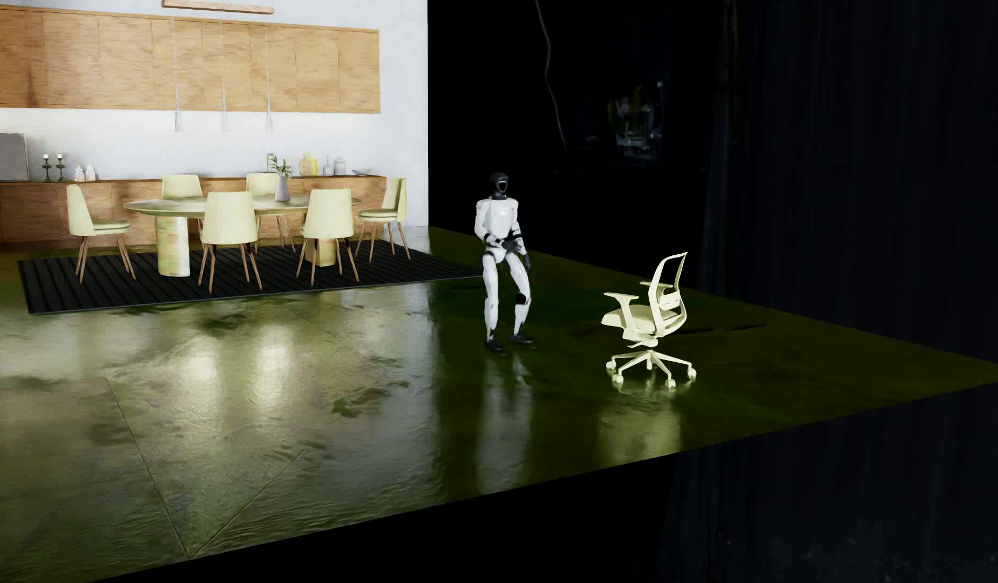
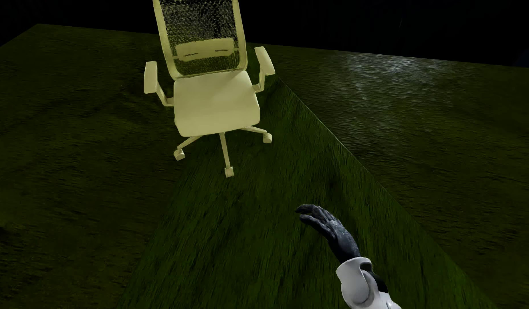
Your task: Walk to the light lime officechair
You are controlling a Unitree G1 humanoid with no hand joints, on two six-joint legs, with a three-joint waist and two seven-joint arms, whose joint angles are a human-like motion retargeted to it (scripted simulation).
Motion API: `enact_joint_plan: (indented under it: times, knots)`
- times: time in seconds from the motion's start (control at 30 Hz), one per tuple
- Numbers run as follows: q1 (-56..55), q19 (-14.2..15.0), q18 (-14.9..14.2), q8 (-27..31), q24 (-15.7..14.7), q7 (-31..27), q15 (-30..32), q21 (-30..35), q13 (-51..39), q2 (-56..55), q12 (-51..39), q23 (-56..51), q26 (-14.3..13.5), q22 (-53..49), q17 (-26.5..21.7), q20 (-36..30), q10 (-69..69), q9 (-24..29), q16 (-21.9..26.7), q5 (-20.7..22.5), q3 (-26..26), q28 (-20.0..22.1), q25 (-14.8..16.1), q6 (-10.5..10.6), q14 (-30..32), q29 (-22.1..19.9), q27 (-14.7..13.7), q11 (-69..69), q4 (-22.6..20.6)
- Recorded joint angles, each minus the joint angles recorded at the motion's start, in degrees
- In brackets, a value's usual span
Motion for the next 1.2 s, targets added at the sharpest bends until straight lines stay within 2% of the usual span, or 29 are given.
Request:
enact_joint_plan:
  times: [0.03, 0.07, 0.13, 0.2, 0.23, 0.3, 0.33, 0.37, 0.4, 0.47, 0.5, 0.53, 0.6, 0.67, 0.7, 0.73, 0.77, 0.8, 0.83, 0.9, 0.97, 1.03, 1.1, 1.2]
  knots:
    - [2.36, 0.23, 3.22, 1.05, -0.90, -0.11, 0.31, 0.31, -0.09, 0.94, 2.56, -0.02, -0.04, 0.43, -0.66, -0.47, -8.22, -0.30, 0.02, 0.06, 0.27, -0.51, 0.23, 0.25, 5.54, 1.40, 0.89, -2.05, -2.40]
    - [4.32, 0.56, 3.43, 1.99, -1.99, 1.91, 0.09, 0.10, -0.06, 0.92, 5.24, 0.86, -0.20, 0.20, -0.82, -0.27, -11.21, -0.51, -0.07, 0.39, 0.33, -0.70, 0.85, 0.51, 4.54, 2.24, 2.25, -2.17, -2.37]
    - [7.14, 1.01, 1.51, 3.54, -3.60, 4.38, -0.76, -2.71, 1.36, 0.52, 8.20, 4.48, 0.39, 0.25, -0.24, -0.25, -15.37, -0.68, -2.19, 0.16, 0.42, -0.95, 1.52, 0.49, 5.77, 1.79, 7.51, -1.68, -2.98]
    - [7.56, 1.86, 1.43, 4.04, -3.42, 5.12, -1.82, -9.63, 4.81, 0.35, 7.69, 9.16, 0.52, 0.67, 2.93, -2.15, -16.15, -0.77, -3.64, -0.82, 0.35, -3.91, 1.07, 0.22, 5.57, -2.65, 13.64, -1.20, -3.97]
    - [7.66, 2.17, 1.87, 3.74, -2.74, 5.04, -2.16, -13.77, 6.61, 0.75, 6.12, 11.72, 0.18, 0.69, 5.10, -3.41, -16.51, -0.85, -3.90, -1.42, 0.18, -4.72, 2.92, 0.09, 5.51, -4.93, 16.31, -1.56, -4.64]
    - [7.89, 2.92, 2.19, 2.72, -1.96, 4.17, -2.55, -19.52, 9.57, 1.69, 1.42, 17.47, -0.10, 0.52, 6.95, -4.09, -17.29, -1.06, -4.52, -2.82, -0.14, -2.49, 7.70, -0.19, 5.53, -5.76, 20.04, -2.42, -6.23]
    - [7.89, 3.32, 2.35, 2.10, -1.10, 3.49, -2.77, -19.52, 11.14, 2.03, -1.39, 20.78, -0.70, 0.13, 5.78, -4.52, -17.45, -1.17, -4.64, -3.62, -0.19, -1.13, 7.81, -0.32, 5.39, -4.03, 21.37, -2.51, -7.10]
    - [7.86, 3.68, 2.61, 1.51, 1.92, 2.94, -3.05, -17.86, 11.92, 2.14, -4.35, 23.92, -1.13, -0.35, 4.45, -6.39, -17.41, -1.25, -4.52, -4.43, -0.18, -0.37, 5.98, -0.45, 5.20, -1.13, 23.62, -2.12, -7.87]
    - [7.70, 3.95, 2.91, 1.12, 2.34, 2.54, -3.49, -15.85, 13.11, 1.88, -6.97, 26.73, -1.33, -1.58, 2.80, -5.93, -17.14, -1.28, -5.02, -5.22, -0.18, 0.65, 3.51, -0.58, 4.84, 2.65, 25.00, -1.19, -8.54]
    - [7.08, 4.44, 3.52, 0.74, -0.42, 2.10, -4.70, -13.18, 13.85, 0.77, -10.03, 31.14, -4.51, -6.69, 0.37, -2.75, -15.90, -1.22, -6.05, -6.72, -0.36, 3.02, -0.75, -0.93, 3.79, 10.04, 26.86, 1.61, -9.58]
    - [6.67, 4.76, 3.83, 0.82, -1.09, 1.93, -5.62, -13.23, 13.85, -0.10, -11.09, 32.41, -6.49, -9.34, -0.18, -2.03, -14.91, -1.14, -6.13, -7.55, -0.53, 4.42, -1.93, -1.17, 3.06, 12.05, 27.60, 3.70, -10.09]
    - [6.16, 5.10, 4.14, 1.10, -1.20, 1.85, -6.70, -13.87, 13.73, -1.52, -11.91, 32.88, -8.01, -11.75, -0.46, -1.74, -13.55, -1.00, -6.04, -8.50, -0.69, 5.72, -2.71, -1.46, 1.99, 12.74, 28.01, 6.77, -10.57]
    - [5.46, 5.87, 4.69, 2.77, -0.56, 2.59, -7.17, -15.36, 12.97, -6.09, -12.56, 31.75, -9.63, -15.87, -0.84, -1.49, -10.55, -0.60, -5.42, -10.16, -0.93, 7.04, -3.51, -2.09, -0.52, 12.18, 27.08, 15.69, -11.01]
    - [5.19, 8.33, 4.76, 7.12, -0.99, 4.00, -7.81, -16.50, 11.61, -10.31, -12.01, 29.37, -10.11, -17.34, -0.85, -0.95, -7.87, -0.31, -4.81, -10.03, -1.18, 7.59, -3.59, -2.71, -2.28, 9.31, 25.09, 22.98, -10.82]
    - [5.49, 8.50, 4.68, 10.36, -1.61, 4.49, -9.63, -16.76, 11.06, -10.63, -11.90, 28.01, -9.66, -16.22, -0.40, -1.16, -7.63, -0.31, -4.42, -8.67, -1.27, 7.19, -3.49, -2.92, -2.58, 7.64, 24.04, 22.26, -10.65]
    - [6.16, 8.36, 4.53, 12.22, -2.03, 4.81, -9.54, -16.54, 10.73, -9.51, -12.09, 26.49, -8.49, -13.90, 0.16, -1.99, -8.21, -0.45, -3.91, -7.92, -1.27, 6.19, -3.39, -3.04, -2.53, 6.66, 22.86, 17.82, -10.51]
    - [7.12, 8.31, 4.47, 11.94, -2.14, 5.02, -6.83, -15.85, 10.59, -7.27, -12.50, 24.76, -6.92, -10.83, 0.73, -3.36, -9.64, -0.70, -3.29, -7.83, -1.17, 4.69, -3.24, -3.09, -2.04, 6.42, 21.50, 11.45, -10.30]
    - [7.81, 6.49, 4.40, 11.61, -1.79, 5.16, -6.79, -15.09, 10.82, -5.58, -13.00, 22.73, -5.21, -7.41, 0.86, -5.24, -10.29, -0.89, -2.90, -7.76, -1.04, 2.69, -3.13, -3.16, -1.80, 6.34, 20.10, 8.76, -10.39]
    - [8.60, 6.27, 4.28, 11.36, -1.43, 5.28, -5.99, -14.16, 10.42, -4.07, -12.82, 21.04, -3.35, -4.52, 1.43, -6.55, -11.01, -0.97, -2.57, -7.46, -0.86, 0.85, -2.88, -3.19, -1.55, 5.96, 19.39, 6.49, -10.20]
    - [9.32, 6.54, 3.90, 11.72, -2.58, 6.17, -4.96, -12.79, 10.75, -2.81, -11.42, 18.83, -0.21, 1.09, 1.36, -6.44, -11.19, -0.87, -3.12, -6.43, -0.44, 0.81, -1.59, -2.88, -1.54, 5.07, 17.35, 4.06, -9.15]
    - [9.62, 6.58, 3.37, 11.77, -3.74, 6.67, -4.72, -11.72, 10.89, -2.42, -8.88, 17.75, 0.10, 4.38, 0.55, -7.40, -11.66, -0.79, -3.56, -5.56, -0.04, -0.86, -1.18, -2.63, -1.22, 5.67, 17.03, 3.09, -8.23]
    - [9.23, 5.97, 2.99, 11.44, -4.42, 6.45, -4.62, -12.31, 11.75, -2.64, -6.46, 17.58, -1.39, 5.00, 0.46, -8.83, -11.69, -0.59, -2.89, -4.95, 0.22, -3.18, -0.35, -2.51, -0.95, 4.60, 17.24, 3.04, -7.59]
    - [8.44, 5.38, 2.59, 10.79, -4.99, 5.66, -4.95, -12.60, 12.95, -3.08, -4.47, 19.42, -2.06, 4.45, 0.29, -8.70, -11.01, -0.29, -2.56, -4.73, 0.48, -1.48, 0.50, -2.49, -0.94, 3.98, 18.42, 3.74, -7.21]
    - [7.17, 4.72, 2.22, 9.08, -5.78, 3.88, -5.24, -11.76, 14.39, -3.32, -3.58, 24.17, -2.42, 3.18, -0.72, -7.72, -10.54, 0.11, -2.99, -4.86, 0.76, 0.66, -0.12, -2.51, -0.52, 5.60, 21.25, 4.03, -7.15]
